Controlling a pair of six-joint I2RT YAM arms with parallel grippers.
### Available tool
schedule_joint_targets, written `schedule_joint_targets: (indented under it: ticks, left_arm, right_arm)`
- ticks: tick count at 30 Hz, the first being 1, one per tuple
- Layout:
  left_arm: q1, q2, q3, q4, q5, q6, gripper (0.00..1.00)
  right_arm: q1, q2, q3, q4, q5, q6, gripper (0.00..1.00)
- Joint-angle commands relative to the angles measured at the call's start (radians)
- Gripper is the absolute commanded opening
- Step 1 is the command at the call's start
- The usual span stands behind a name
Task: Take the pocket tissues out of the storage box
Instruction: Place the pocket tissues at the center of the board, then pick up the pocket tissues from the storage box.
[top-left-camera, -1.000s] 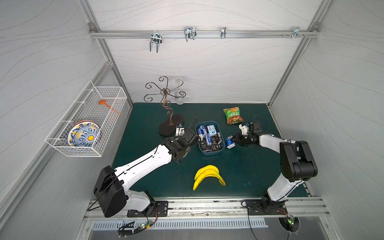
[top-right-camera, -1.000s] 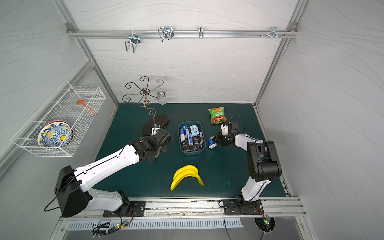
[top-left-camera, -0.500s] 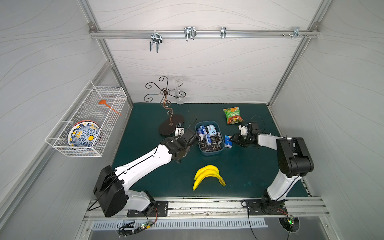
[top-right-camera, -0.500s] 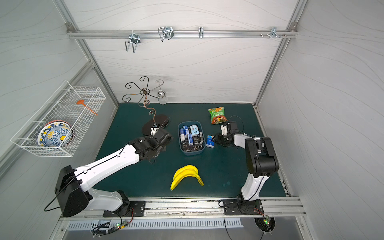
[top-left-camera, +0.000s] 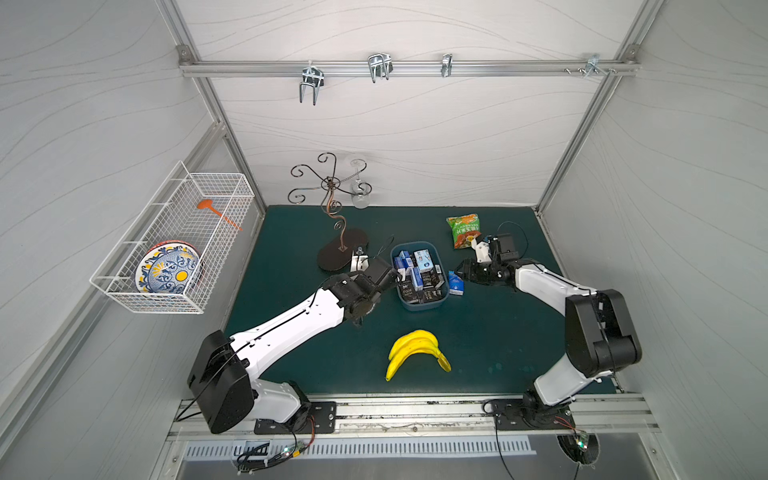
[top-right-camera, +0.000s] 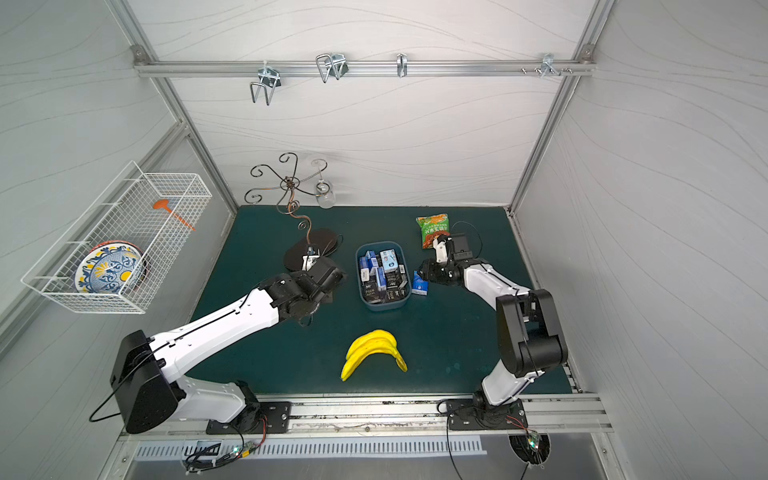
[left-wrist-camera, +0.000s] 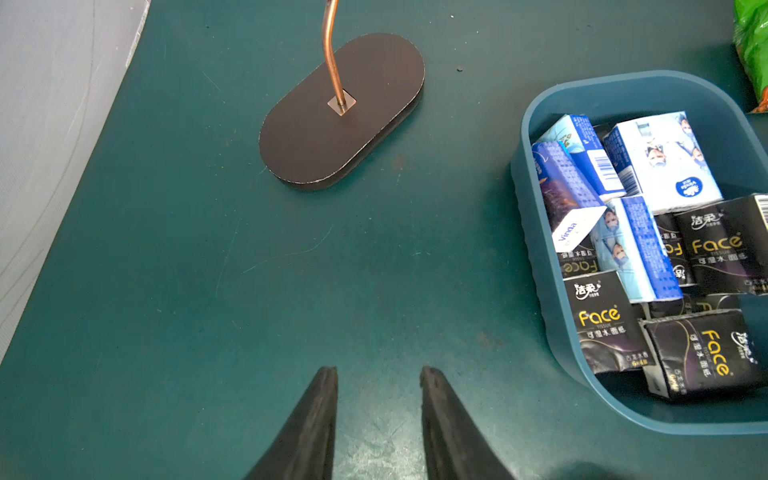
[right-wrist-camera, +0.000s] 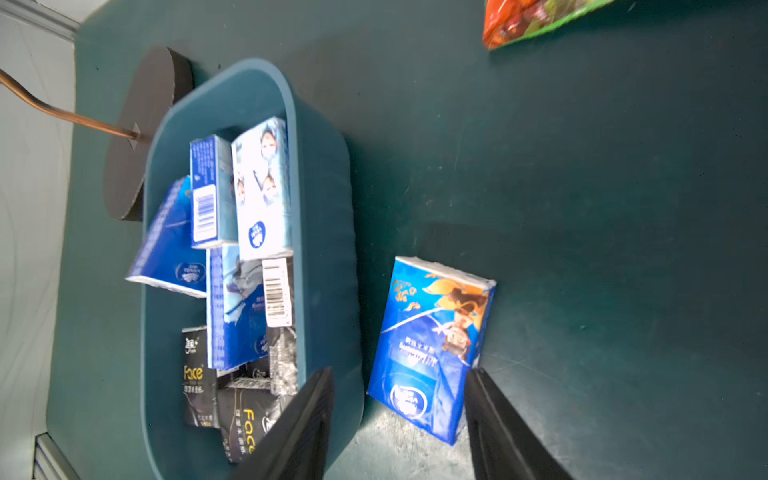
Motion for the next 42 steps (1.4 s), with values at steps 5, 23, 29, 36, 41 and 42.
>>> schedule_joint_targets:
  ticks: [5, 23, 29, 36, 41, 42]
  left_arm:
    - [-0.002, 0.022, 0.009, 0.004, 0.005, 0.008, 0.39]
    - [0.011, -0.021, -0.024, -0.023, -0.014, -0.033, 0.41]
    - [0.019, -0.078, -0.065, -0.016, -0.022, -0.039, 0.41]
    - [0.027, -0.102, -0.078, -0.014, -0.025, -0.039, 0.41]
    - [0.028, -0.096, -0.086, -0.004, -0.024, -0.045, 0.41]
    - [0.028, -0.093, -0.085, -0.003, -0.023, -0.046, 0.41]
  right_arm:
    - [0.129, -0.067, 0.070, -0.109, 0.229, -0.061, 0.57]
    - [0.437, 0.178, 0.346, -0.214, 0.427, -0.120, 0.60]
    - [0.446, 0.287, 0.404, -0.232, 0.446, -0.090, 0.60]
    - [0.446, 0.337, 0.393, -0.189, 0.409, -0.072, 0.49]
    - [0.446, 0.271, 0.369, -0.145, 0.385, -0.054, 0.34]
    - [0.447, 0.249, 0.367, -0.142, 0.383, -0.050, 0.33]
